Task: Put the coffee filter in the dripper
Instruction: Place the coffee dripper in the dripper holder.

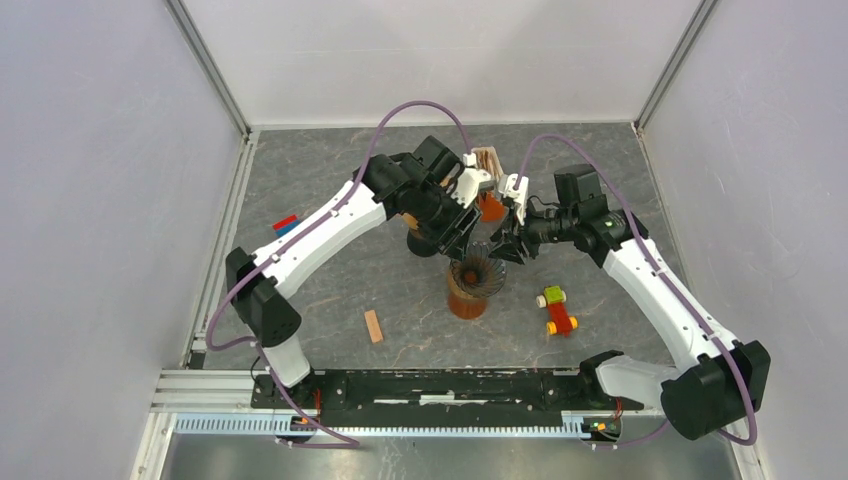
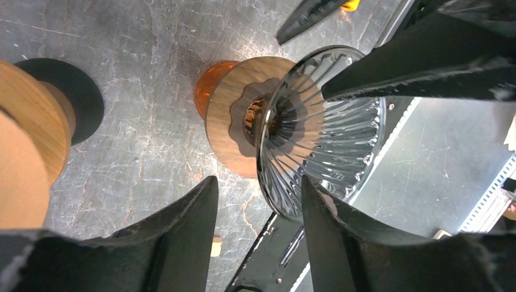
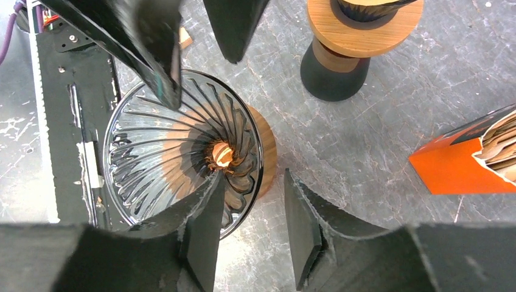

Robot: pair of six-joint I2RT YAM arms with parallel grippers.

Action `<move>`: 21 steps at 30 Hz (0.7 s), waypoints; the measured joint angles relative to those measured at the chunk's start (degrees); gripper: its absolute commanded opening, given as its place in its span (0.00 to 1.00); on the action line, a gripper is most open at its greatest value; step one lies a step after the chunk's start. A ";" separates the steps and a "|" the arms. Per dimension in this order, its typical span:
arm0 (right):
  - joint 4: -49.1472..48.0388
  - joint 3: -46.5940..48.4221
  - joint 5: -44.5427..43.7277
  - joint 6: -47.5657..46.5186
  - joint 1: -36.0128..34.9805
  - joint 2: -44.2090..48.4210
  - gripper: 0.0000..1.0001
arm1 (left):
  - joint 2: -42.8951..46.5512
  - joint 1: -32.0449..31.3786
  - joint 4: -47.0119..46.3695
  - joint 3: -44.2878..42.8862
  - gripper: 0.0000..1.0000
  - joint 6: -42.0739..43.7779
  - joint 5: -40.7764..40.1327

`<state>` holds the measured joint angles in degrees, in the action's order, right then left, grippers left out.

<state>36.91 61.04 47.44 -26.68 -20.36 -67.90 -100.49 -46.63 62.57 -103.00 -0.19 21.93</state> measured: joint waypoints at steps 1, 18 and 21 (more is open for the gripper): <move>0.00 0.00 -0.20 -0.02 0.00 0.15 0.50 | 0.66 0.00 -0.02 0.02 0.62 0.00 -0.11; 4.04 0.04 -1.66 -3.06 0.22 0.70 0.54 | 6.19 0.00 -3.17 6.88 0.40 -0.04 -0.37; 6.14 0.52 -2.12 -4.17 0.22 0.04 0.54 | 5.64 0.00 -3.21 6.88 0.39 -0.04 -0.24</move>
<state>43.05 61.56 45.32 -30.85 -20.14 -67.85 -94.85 -46.63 59.35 -96.12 -0.23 21.69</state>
